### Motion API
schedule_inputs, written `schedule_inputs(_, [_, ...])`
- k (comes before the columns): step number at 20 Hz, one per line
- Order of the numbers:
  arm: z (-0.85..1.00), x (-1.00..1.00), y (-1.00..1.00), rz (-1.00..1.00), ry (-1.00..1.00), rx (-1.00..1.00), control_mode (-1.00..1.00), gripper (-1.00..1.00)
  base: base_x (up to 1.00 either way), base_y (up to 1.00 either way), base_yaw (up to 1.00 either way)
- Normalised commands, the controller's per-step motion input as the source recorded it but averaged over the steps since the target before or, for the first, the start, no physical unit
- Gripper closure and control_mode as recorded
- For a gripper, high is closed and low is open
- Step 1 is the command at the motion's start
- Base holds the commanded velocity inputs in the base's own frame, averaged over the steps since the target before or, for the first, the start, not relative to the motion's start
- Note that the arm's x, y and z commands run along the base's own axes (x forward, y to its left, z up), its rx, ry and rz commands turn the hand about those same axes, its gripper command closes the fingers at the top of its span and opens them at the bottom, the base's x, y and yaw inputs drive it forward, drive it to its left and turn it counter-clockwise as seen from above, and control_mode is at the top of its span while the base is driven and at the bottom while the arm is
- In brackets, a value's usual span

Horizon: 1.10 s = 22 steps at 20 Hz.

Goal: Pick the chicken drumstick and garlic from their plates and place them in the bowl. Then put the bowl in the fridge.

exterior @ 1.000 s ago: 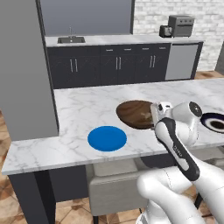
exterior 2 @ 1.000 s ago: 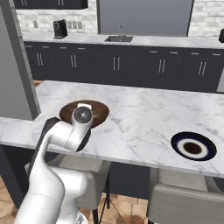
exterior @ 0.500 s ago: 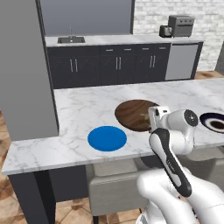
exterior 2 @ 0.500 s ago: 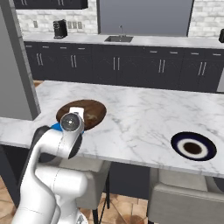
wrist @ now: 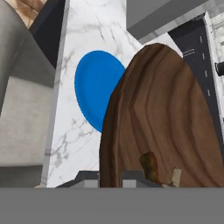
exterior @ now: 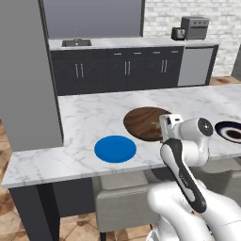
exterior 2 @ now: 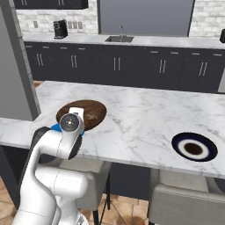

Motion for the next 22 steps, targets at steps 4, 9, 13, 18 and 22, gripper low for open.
schedule_inputs(4, [0.0,0.0,0.0,0.0,0.0,0.0,1.0,1.0,0.0,0.0,0.0])
schedule_inputs(9, [0.0,0.0,0.0,0.0,0.0,0.0,1.0,1.0,0.0,0.0,0.0])
schedule_inputs(13, [0.0,0.0,0.0,0.0,0.0,0.0,1.0,1.0,-0.12,0.0,0.02])
schedule_inputs(18, [0.0,0.0,0.0,0.0,0.0,0.0,1.0,1.0,-0.59,0.0,0.03])
schedule_inputs(22, [0.0,0.0,0.0,0.0,0.0,0.0,1.0,1.0,-0.71,0.0,0.02])
